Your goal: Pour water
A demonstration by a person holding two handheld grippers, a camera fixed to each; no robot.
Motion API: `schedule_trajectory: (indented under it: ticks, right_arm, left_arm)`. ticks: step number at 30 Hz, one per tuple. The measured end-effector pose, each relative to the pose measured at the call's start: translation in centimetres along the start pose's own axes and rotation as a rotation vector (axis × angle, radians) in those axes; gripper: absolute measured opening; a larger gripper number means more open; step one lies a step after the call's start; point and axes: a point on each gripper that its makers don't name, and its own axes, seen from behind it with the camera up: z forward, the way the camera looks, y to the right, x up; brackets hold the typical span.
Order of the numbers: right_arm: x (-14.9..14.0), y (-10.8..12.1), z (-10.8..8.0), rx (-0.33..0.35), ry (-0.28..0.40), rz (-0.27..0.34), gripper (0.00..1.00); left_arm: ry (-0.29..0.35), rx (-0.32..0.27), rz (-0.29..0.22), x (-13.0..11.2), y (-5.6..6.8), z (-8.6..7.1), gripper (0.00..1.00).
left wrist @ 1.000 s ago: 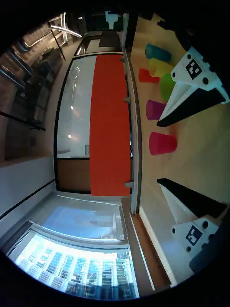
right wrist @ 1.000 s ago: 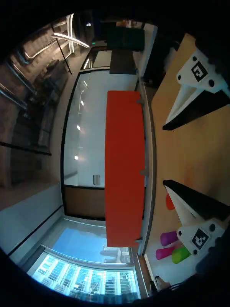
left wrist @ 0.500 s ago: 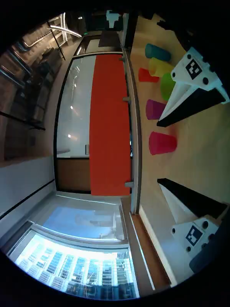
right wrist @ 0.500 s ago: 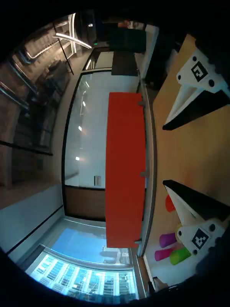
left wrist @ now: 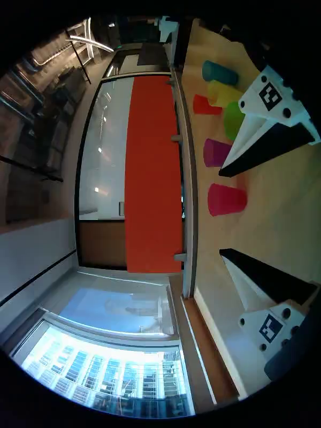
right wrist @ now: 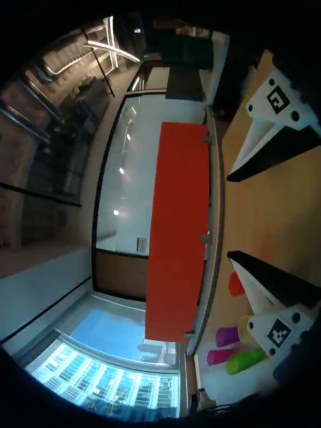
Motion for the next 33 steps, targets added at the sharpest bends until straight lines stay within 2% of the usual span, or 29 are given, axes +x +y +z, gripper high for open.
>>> schedule_trajectory:
  ticks: [6,21,33]
  right_arm:
    - [-1.7,0.5,0.6,0.017,-0.005,0.062,1.0]
    - [-4.7,2.3,0.2,0.016,-0.041,0.064,1.0]
    - [-5.8,2.4,0.4,0.008,-0.067,0.055,1.0]
  left_arm:
    - [0.0,0.0,0.0,0.0,0.0,0.0,1.0]
    - [0.0,0.0,0.0,0.0,0.1,0.1,1.0]
    - [0.0,0.0,0.0,0.0,0.0,0.0,1.0]
